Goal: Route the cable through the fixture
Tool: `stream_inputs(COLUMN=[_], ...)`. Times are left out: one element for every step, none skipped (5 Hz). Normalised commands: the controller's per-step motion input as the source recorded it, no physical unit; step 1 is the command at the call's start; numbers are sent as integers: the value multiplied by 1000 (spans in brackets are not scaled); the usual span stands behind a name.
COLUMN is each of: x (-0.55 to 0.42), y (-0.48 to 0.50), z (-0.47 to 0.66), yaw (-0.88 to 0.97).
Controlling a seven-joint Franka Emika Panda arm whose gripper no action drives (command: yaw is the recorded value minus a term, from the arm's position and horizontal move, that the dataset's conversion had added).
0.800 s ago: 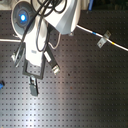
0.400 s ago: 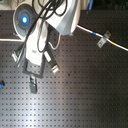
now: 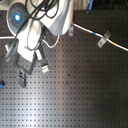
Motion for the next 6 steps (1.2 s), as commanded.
stream_inputs(x=[-287, -302, -337, -251, -235, -93], y=[-91, -257, -257, -100, 193, 176], z=[376, 432, 384, 367, 216, 166], yaw=[480, 234, 109, 54, 180, 111])
